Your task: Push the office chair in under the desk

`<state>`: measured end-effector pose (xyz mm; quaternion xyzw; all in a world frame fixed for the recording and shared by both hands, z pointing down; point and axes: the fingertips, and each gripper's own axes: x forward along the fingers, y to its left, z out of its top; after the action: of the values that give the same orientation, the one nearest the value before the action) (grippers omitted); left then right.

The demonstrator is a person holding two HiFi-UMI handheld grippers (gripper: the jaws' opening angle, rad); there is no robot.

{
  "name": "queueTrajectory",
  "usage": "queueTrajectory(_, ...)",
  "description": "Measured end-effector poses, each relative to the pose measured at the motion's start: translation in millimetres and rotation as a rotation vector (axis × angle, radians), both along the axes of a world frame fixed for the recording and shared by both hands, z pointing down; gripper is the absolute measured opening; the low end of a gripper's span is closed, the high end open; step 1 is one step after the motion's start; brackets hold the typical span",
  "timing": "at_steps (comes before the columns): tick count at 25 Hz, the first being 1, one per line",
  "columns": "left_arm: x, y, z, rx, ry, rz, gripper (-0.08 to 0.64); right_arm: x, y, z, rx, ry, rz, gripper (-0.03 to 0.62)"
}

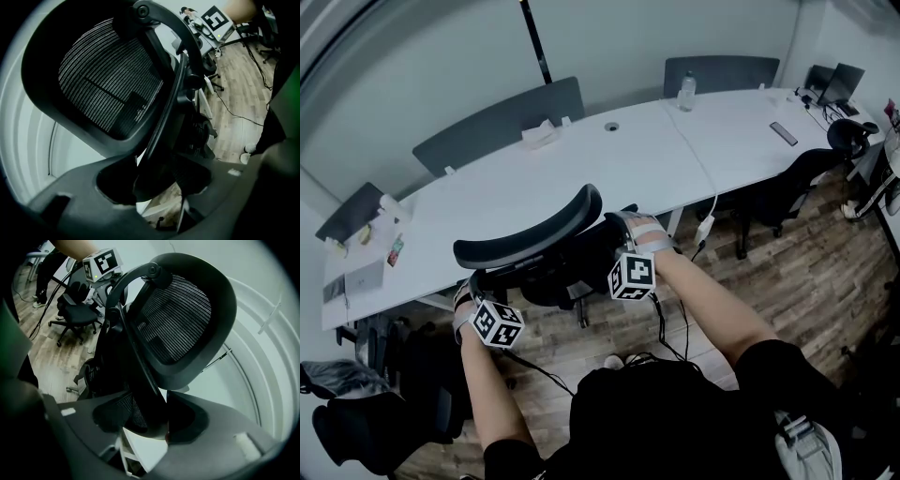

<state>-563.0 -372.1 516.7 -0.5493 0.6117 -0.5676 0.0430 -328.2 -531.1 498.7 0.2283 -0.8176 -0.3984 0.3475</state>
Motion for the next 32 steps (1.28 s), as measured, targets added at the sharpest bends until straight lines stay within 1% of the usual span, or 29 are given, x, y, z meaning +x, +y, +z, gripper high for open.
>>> queueTrajectory(4, -3.2, -4.0, -0.9, 0.013, 0.011, 0.028, 0.216, -2.0, -1.6, -0.9, -0.011, 0.004, 0.014, 0.233)
queueTrajectory(7, -4.4, -3.5, 0.1, 0.030, 0.030, 0.030, 0.221, -3.7, -0.4, 0.8, -0.021, 0.002, 0.021, 0.235)
queueTrajectory(9, -3.7, -2.1, 0.7, 0.067, 0.056, 0.024, 0.232, -4.5, 1.2, 2.1, -0.026, -0.006, 0.026, 0.238)
queueTrajectory(11, -2.4, -1.1, -2.0, 0.124, 0.099, 0.009, 0.249, -6.1, 2.4, 1.0, -0.046, -0.042, 0.023, 0.244)
queueTrajectory(12, 0.5, 0.6, -5.2, 0.166, 0.144, -0.003, 0.261, -5.8, 4.3, -1.2, -0.076, -0.085, 0.021, 0.255)
queueTrajectory(13, 5.5, 3.8, -11.0, 0.221, 0.210, -0.016, 0.272, -4.3, 7.6, -6.2, -0.121, -0.151, 0.020, 0.273)
queueTrajectory(14, 11.4, 8.0, -20.4, 0.288, 0.287, -0.027, 0.263, -1.3, 11.3, -15.5, -0.169, -0.243, 0.026, 0.288)
queueTrajectory(15, 16.4, 12.7, -33.2, 0.360, 0.357, -0.038, 0.247, 3.0, 13.9, -28.6, -0.211, -0.346, 0.039, 0.270)
queueTrajectory(16, 19.2, 17.2, -47.7, 0.430, 0.413, -0.051, 0.231, 7.8, 14.9, -42.9, -0.244, -0.441, 0.058, 0.233)
queueTrajectory(18, 19.9, 26.0, -70.7, 0.535, 0.512, -0.093, 0.174, 15.7, 17.8, -66.8, -0.313, -0.578, 0.086, 0.116)
queueTrajectory(20, 23.5, 32.6, -83.9, 0.587, 0.646, -0.139, 0.020, 19.3, 27.8, -83.9, -0.400, -0.673, 0.082, 0.008)
queueTrajectory(22, 33.7, 33.9, -96.6, 0.619, 0.798, -0.145, 0.009, 18.0, 42.3, -100.5, -0.480, -0.754, 0.055, 0.006)
queueTrajectory(23, 38.7, 33.6, -102.6, 0.635, 0.849, -0.143, 0.009, 16.3, 50.0, -109.2, -0.512, -0.794, 0.035, 0.006)
queueTrajectory(24, 43.0, 33.4, -108.0, 0.649, 0.873, -0.145, 0.009, 14.6, 57.5, -118.2, -0.541, -0.836, 0.017, 0.006)
queueTrajectory(26, 50.5, 33.6, -117.6, 0.679, 0.878, -0.154, 0.009, 13.6, 68.2, -134.5, -0.586, -0.925, 0.013, 0.006)
queueTrajectory(28, 58.2, 34.1, -125.7, 0.715, 0.898, -0.163, 0.009, 16.1, 70.7, -143.1, -0.609, -0.995, 0.063, 0.005)
queueTrajectory(30, 66.5, 33.4, -128.2, 0.734, 0.934, -0.172, 0.011, 19.7, 68.6, -144.0, -0.601, -1.016, 0.133, 0.005)
queueTrajectory(32, 75.3, 30.8, -124.4, 0.725, 0.958, -0.175, 0.011, 21.7, 66.7, -139.8, -0.589, -1.003, 0.183, 0.005)
